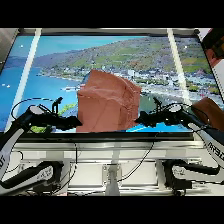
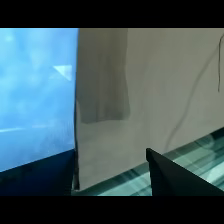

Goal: Fold the clothes and pants, and hang the long-sleeved shirts on hangers.

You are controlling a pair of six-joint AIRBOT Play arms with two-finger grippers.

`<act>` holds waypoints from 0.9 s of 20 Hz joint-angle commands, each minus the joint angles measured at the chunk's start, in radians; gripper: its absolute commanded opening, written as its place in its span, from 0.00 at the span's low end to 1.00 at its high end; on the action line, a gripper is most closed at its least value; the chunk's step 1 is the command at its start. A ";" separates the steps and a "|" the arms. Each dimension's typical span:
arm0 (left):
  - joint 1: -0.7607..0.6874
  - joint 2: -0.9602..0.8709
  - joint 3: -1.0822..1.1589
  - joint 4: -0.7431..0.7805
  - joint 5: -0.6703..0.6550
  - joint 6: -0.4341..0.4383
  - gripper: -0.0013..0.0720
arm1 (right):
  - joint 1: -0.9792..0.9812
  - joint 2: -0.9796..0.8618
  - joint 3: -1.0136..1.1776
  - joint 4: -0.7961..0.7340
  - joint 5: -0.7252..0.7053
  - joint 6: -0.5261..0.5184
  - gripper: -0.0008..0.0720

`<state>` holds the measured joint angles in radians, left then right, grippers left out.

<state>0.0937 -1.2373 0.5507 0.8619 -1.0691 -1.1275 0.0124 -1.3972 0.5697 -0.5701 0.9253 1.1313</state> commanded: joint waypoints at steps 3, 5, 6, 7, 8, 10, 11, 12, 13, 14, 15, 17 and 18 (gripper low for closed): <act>0.000 -0.060 -0.001 -0.082 -0.014 0.047 0.64 | 0.001 0.013 0.010 0.001 0.004 -0.040 0.04; 0.000 -0.076 0.000 -0.143 -0.017 0.088 0.64 | 0.001 0.024 0.018 0.000 0.004 -0.049 0.04; 0.000 -0.081 0.000 -0.167 -0.016 0.105 0.64 | 0.001 0.029 0.020 0.000 0.003 -0.050 0.04; 0.000 -0.082 0.000 -0.179 -0.017 0.125 0.59 | 0.001 0.030 0.026 0.000 0.010 -0.051 0.04; 0.000 -0.082 0.000 -0.179 -0.021 0.130 0.39 | 0.001 0.030 0.033 -0.002 0.021 -0.053 0.04; 0.000 -0.082 0.002 -0.179 -0.059 0.179 0.23 | 0.001 0.030 0.051 -0.006 0.056 -0.063 0.04; 0.000 -0.082 0.002 -0.179 -0.076 0.190 0.07 | 0.001 0.030 0.064 -0.006 0.078 -0.090 0.04; 0.000 -0.082 0.006 -0.179 -0.097 0.201 0.03 | 0.001 0.030 0.078 -0.006 0.101 -0.105 0.04; 0.000 -0.082 0.018 -0.179 -0.125 0.201 0.03 | 0.001 0.030 0.094 -0.006 0.127 -0.111 0.04; 0.002 -0.081 0.039 -0.179 -0.163 0.201 0.03 | 0.001 0.031 0.114 -0.006 0.161 -0.121 0.04; 0.005 -0.076 0.071 -0.180 -0.210 0.201 0.02 | 0.001 0.038 0.135 -0.005 0.192 -0.128 0.04; 0.010 -0.042 0.175 -0.179 -0.313 0.201 0.02 | 0.001 0.087 0.183 -0.005 0.245 -0.132 0.04; 0.011 -0.014 0.241 -0.179 -0.357 0.200 0.02 | 0.001 0.127 0.207 -0.005 0.264 -0.131 0.04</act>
<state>0.1001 -1.2903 0.6773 0.6891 -1.2850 -0.9375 0.0124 -1.3258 0.7197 -0.5774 1.1069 1.0153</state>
